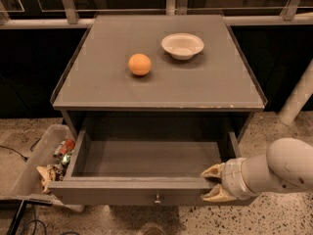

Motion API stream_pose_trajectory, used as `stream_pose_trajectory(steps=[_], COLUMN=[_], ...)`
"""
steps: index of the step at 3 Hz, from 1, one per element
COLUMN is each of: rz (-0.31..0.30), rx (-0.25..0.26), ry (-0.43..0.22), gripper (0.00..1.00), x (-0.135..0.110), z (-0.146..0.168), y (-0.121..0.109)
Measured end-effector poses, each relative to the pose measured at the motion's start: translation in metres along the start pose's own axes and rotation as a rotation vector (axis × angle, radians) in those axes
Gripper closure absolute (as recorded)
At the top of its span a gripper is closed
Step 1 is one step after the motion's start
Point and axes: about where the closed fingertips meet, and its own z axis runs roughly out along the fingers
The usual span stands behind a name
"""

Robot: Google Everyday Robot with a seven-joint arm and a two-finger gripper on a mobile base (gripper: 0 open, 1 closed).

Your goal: Open top drawer

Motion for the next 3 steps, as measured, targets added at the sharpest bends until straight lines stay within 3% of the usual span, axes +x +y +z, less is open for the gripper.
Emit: stream_pose_trajectory(steps=[1,2,3], rz=[0.0,-0.002,0.0], rx=[0.0,0.001,-0.002], ry=[0.0,-0.012,-0.049], gripper=[0.37,0.61,0.84], x=[0.0,0.0,-0.005], z=[0.0,-0.004,-0.003], y=[0.0,0.005,0.025])
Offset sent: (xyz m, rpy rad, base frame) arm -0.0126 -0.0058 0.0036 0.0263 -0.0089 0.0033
